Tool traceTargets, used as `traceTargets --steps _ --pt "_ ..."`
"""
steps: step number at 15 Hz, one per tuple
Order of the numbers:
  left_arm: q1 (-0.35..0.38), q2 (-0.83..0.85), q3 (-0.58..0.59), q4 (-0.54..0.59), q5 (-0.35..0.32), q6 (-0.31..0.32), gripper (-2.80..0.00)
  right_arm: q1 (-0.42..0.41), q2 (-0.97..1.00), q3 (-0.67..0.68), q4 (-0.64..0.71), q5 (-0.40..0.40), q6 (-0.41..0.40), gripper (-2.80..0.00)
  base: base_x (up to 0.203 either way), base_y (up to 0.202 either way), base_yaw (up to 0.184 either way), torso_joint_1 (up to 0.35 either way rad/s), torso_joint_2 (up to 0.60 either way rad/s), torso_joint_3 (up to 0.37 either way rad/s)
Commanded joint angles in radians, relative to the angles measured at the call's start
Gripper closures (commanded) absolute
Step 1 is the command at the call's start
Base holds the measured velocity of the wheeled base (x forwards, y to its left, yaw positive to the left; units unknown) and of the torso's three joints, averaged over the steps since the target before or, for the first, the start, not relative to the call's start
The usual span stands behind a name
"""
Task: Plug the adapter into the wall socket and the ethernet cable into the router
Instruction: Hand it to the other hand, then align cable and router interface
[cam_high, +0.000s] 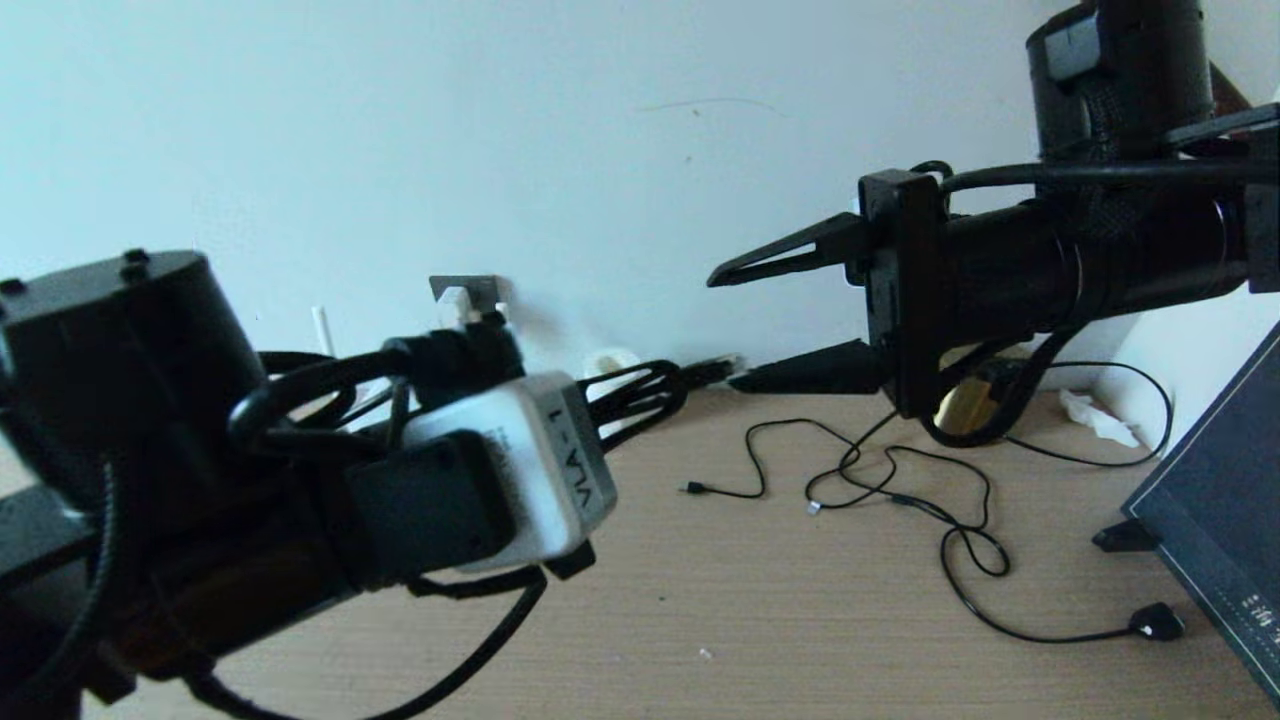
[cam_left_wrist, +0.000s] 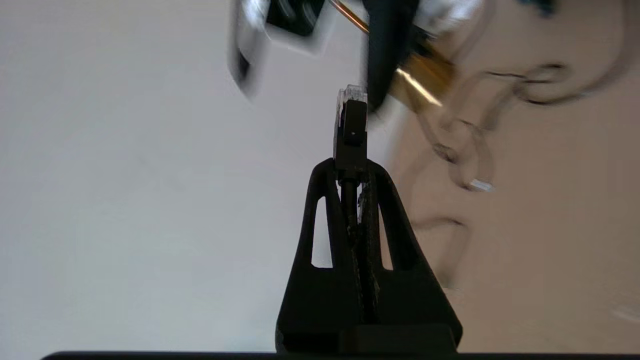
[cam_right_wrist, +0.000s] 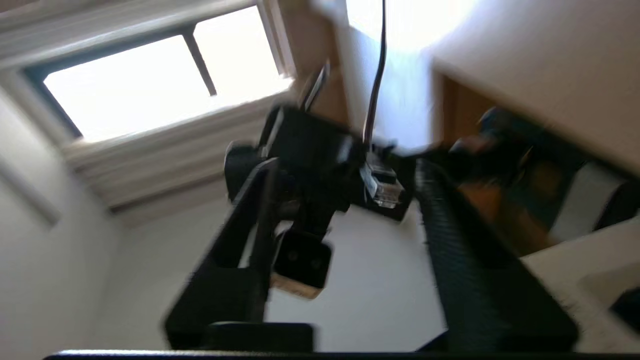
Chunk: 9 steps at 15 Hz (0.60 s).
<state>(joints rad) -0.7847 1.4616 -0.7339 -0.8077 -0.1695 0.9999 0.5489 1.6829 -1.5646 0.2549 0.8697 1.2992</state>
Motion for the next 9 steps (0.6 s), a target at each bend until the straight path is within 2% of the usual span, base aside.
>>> traceTargets --steps 1,2,5,7,9 --pt "0.0 -0.111 0.093 0.0 0.029 -0.118 0.0 0.0 -0.053 0.03 0.001 -0.106 -0.03 -2.8 0.0 0.0 0.0 0.0 0.0 0.0" --pt "-0.001 -0.152 0.127 0.01 0.047 -0.227 0.0 0.0 -0.078 0.049 0.002 -0.187 -0.07 -2.8 0.0 0.0 0.0 0.0 0.0 0.0" --pt "0.0 -0.234 0.165 0.052 0.069 -0.605 0.0 0.002 -0.202 0.213 0.005 -0.504 -0.303 -2.8 0.0 0.0 0.0 0.0 0.0 0.0" --pt "0.0 -0.276 0.187 0.061 0.071 -0.838 0.0 0.001 -0.35 0.369 -0.003 -0.722 -0.509 -2.8 0.0 0.0 0.0 0.0 0.0 0.0" --pt "0.003 -0.293 0.211 0.065 0.075 -1.048 0.0 -0.001 -0.537 0.522 -0.069 -0.873 -0.736 -2.8 0.0 0.0 0.0 0.0 0.0 0.0"
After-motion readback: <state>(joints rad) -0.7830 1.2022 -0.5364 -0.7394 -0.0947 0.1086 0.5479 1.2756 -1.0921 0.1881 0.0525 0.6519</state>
